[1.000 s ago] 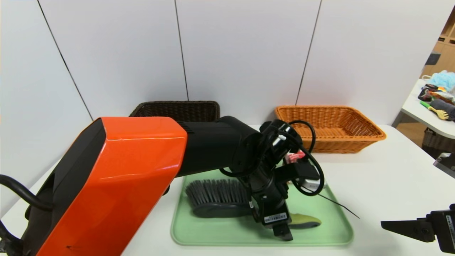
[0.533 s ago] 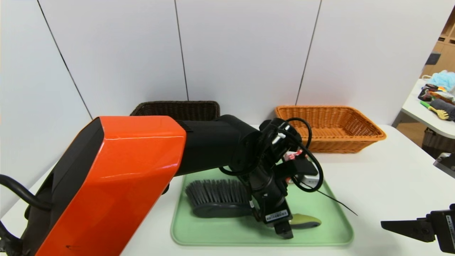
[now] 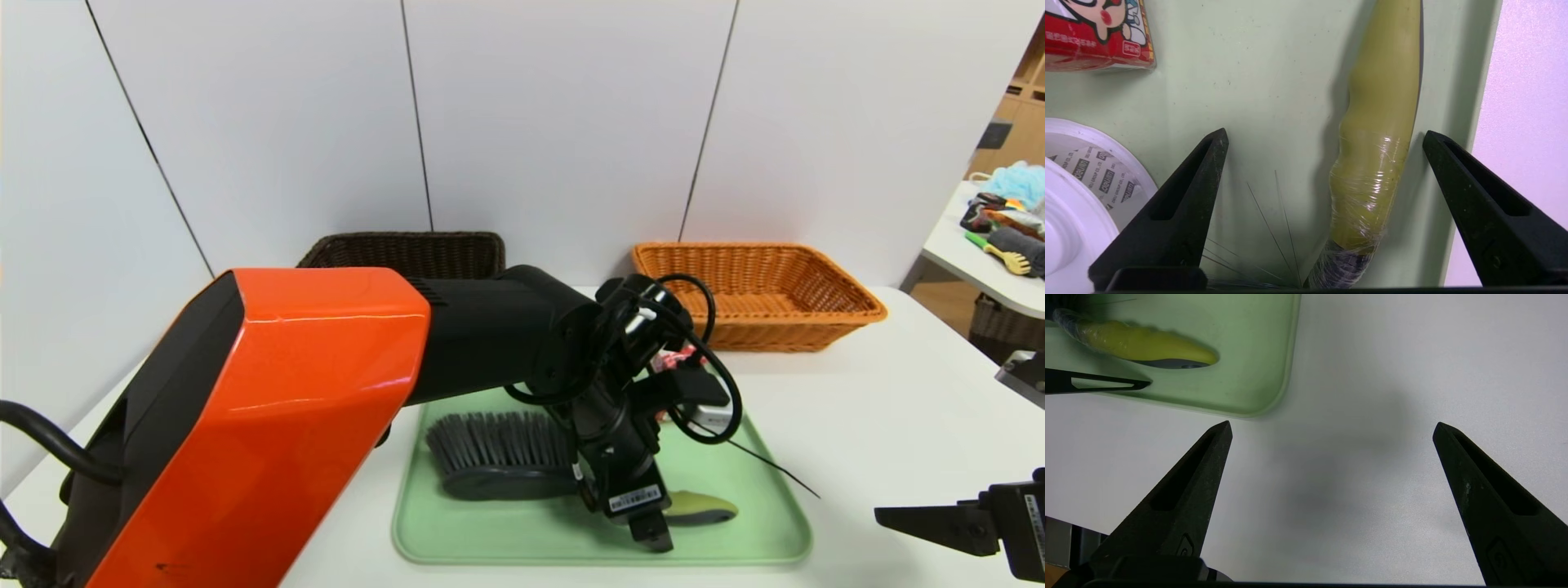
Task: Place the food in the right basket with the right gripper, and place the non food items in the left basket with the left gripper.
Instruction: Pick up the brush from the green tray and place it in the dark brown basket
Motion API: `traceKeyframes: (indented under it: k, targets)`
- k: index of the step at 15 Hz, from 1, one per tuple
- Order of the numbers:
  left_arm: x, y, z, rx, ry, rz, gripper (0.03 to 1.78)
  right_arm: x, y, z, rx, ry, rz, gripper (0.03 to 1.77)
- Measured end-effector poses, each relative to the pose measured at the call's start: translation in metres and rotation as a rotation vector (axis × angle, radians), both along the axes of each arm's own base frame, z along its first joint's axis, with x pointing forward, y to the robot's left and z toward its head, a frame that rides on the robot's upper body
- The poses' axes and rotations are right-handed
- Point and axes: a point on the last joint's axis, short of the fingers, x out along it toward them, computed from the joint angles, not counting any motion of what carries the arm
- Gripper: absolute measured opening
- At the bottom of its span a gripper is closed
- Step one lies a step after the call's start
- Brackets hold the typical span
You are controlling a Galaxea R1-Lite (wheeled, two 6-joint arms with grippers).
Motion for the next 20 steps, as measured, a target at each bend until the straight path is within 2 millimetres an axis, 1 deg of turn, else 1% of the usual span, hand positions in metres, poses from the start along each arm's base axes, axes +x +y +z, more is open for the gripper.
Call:
traceKeyframes:
  k: [10, 13, 15, 17, 18, 19, 20]
  targets:
    - [0.0001, -0.0010, -0.0016, 0.000, -0.004, -0.008, 1.69, 0.0001, -0.0014, 0.0007, 0.001, -0.003, -0.012, 1.70]
    - [0.0003, -0.0012, -0.0018, 0.000, -0.004, -0.009, 1.21, 0.0004, -0.0016, 0.0010, 0.001, -0.004, -0.013, 1.70]
    - [0.0003, -0.0012, -0.0020, 0.001, -0.005, -0.009, 0.96, 0.0003, -0.0016, 0.0011, 0.001, -0.004, -0.013, 1.70]
    - [0.0005, -0.0011, -0.0028, 0.003, -0.002, -0.009, 0.78, 0.0002, -0.0016, 0.0012, 0.001, -0.005, -0.013, 1.70]
    - [0.0006, -0.0012, -0.0033, 0.004, -0.002, -0.008, 0.56, 0.0003, -0.0016, 0.0014, 0.001, -0.006, -0.013, 1.70]
    - [0.0004, -0.0013, -0.0032, 0.005, -0.002, -0.009, 0.46, 0.0004, -0.0016, 0.0017, 0.001, -0.007, -0.013, 1.70]
    - [0.0004, -0.0013, -0.0030, 0.004, -0.003, -0.008, 0.46, 0.0004, -0.0016, 0.0018, 0.000, -0.007, -0.013, 1.70]
